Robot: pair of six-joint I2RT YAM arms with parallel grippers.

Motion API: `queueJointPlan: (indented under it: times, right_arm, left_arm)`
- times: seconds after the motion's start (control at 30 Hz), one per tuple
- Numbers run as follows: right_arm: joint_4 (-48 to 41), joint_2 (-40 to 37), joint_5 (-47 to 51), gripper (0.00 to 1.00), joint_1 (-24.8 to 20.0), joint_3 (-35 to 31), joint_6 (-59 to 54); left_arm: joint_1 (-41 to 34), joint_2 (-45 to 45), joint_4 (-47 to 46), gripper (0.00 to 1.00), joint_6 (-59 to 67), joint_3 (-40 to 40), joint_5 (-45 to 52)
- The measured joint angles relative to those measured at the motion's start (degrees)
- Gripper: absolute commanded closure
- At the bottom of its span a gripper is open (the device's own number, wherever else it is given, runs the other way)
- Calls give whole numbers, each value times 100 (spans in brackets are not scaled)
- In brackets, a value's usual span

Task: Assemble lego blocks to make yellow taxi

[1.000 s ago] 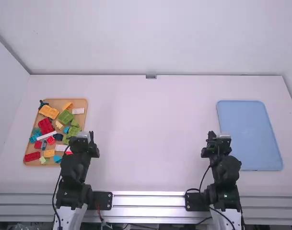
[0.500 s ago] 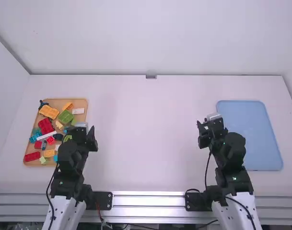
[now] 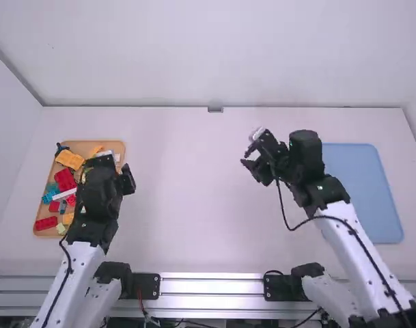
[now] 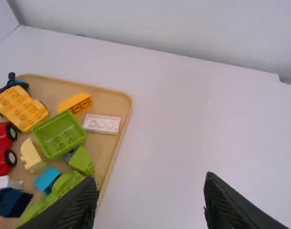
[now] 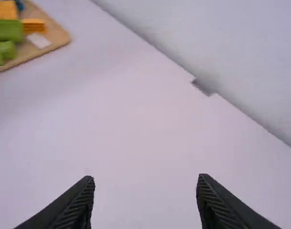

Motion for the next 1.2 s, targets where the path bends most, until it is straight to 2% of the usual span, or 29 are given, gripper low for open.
queueJointPlan:
  times: [0.1,0.23,0.47,0.7,0.97,1.07,1.2]
  right_arm:
    - [-295,570,-459,32,162,490,-450]
    - [-688,1451,-1222,24,391,1235,-1134]
    - [-907,2695,-2267,13,726,2286,-1884]
    - [-750,3637,-2933,6,1043,3150,-2153]
    - [-831,4260,-3276,2,1198,3630,-2437]
    - [-809,4352,-3250,1,1198,3703,-2492]
    - [-804,4369,-3206,2,1198,3753,-2570]
  left_arm:
    - [120,391,-157,32,-83,393,-46]
    - [660,988,-433,24,-201,1001,168]
    - [1996,1875,-1180,13,-527,1937,822]
    - [3222,2553,-1993,6,-846,2896,1141]
    - [4577,3241,-2201,1,-1014,3381,1558]
    - [4835,3504,-2175,1,-1027,3403,1753]
    - [4795,3932,-2238,1,-944,3615,2057]
